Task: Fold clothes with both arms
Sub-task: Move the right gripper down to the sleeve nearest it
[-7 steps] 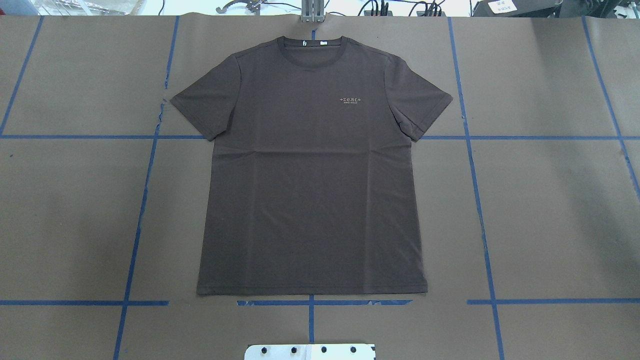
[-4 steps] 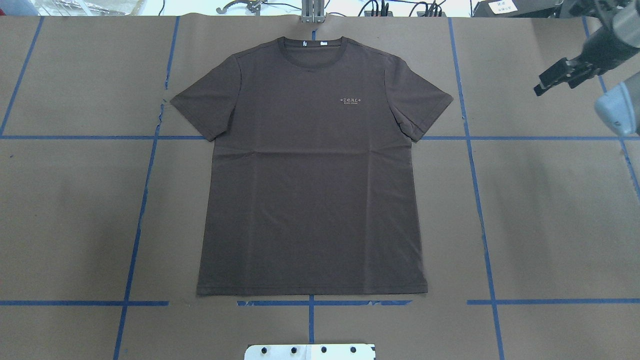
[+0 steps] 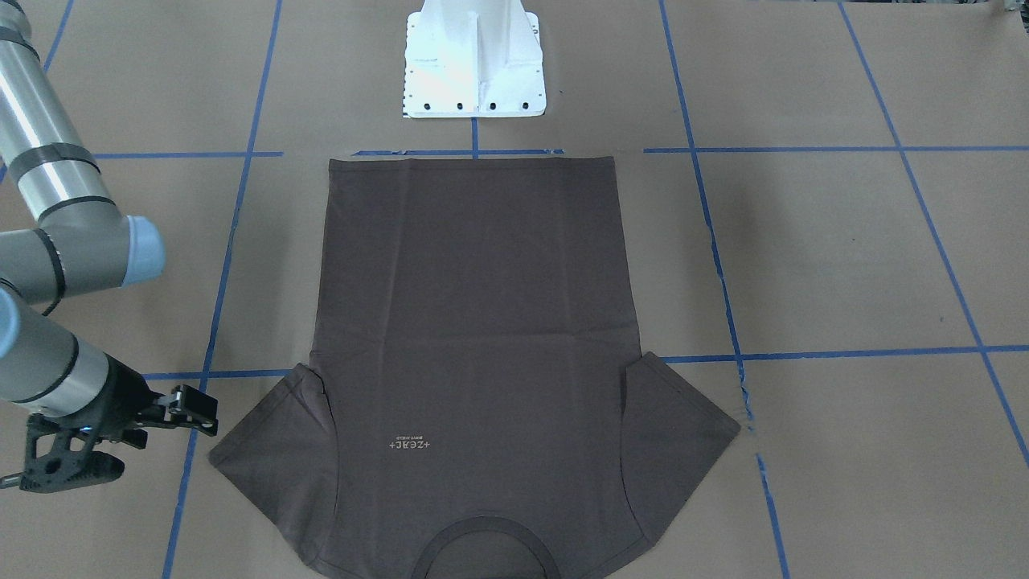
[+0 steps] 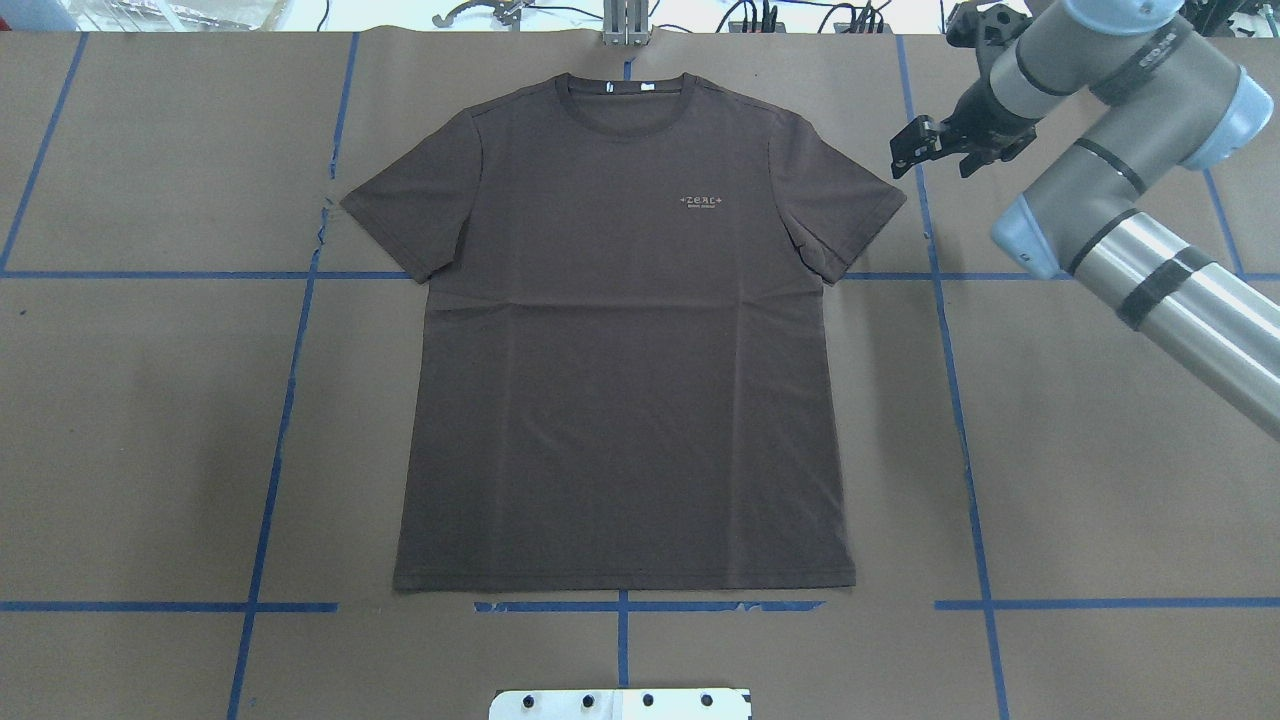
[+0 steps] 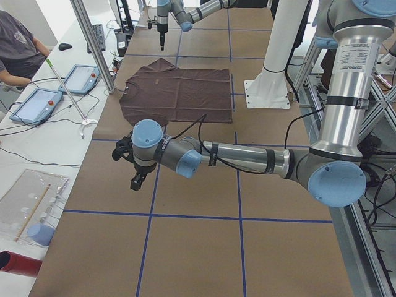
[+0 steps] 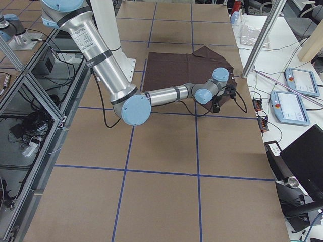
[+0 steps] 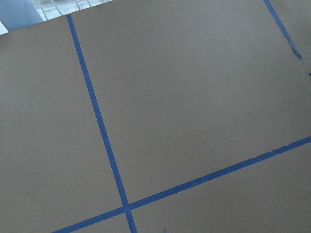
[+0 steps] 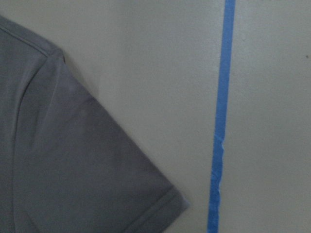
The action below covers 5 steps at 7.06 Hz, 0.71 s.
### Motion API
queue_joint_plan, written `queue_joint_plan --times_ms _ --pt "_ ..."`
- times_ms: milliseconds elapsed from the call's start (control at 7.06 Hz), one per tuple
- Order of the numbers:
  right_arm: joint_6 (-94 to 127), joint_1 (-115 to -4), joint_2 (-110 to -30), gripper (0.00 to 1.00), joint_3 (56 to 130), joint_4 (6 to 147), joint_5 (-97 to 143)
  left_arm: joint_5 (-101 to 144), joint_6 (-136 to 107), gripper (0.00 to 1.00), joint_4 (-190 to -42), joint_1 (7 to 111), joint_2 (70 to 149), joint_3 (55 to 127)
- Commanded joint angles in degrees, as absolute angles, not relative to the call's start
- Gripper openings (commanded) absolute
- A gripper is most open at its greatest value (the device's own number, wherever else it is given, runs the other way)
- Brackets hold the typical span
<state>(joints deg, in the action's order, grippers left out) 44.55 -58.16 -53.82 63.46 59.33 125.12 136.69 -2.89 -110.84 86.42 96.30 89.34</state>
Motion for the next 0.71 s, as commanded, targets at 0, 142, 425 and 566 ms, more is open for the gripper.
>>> queue_joint_plan --times_ms 0,142,425,566 --pt "47.5 -55.6 -50.2 0.98 58.3 58.6 121.4 136.7 -4.0 1.0 -111.0 86.4 97.5 88.3" --pt "47.6 -55.5 -50.2 0.98 58.0 58.6 121.4 136.8 -4.0 1.0 -111.0 86.4 97.5 88.4" --pt "47.5 -55.4 -50.4 0.93 56.9 58.6 121.4 136.8 -4.0 1.0 -111.0 86.4 97.7 88.2" --pt "47.5 -55.4 -50.4 0.92 56.7 58.6 121.3 136.8 -3.9 1.0 -111.1 86.4 97.7 88.3"
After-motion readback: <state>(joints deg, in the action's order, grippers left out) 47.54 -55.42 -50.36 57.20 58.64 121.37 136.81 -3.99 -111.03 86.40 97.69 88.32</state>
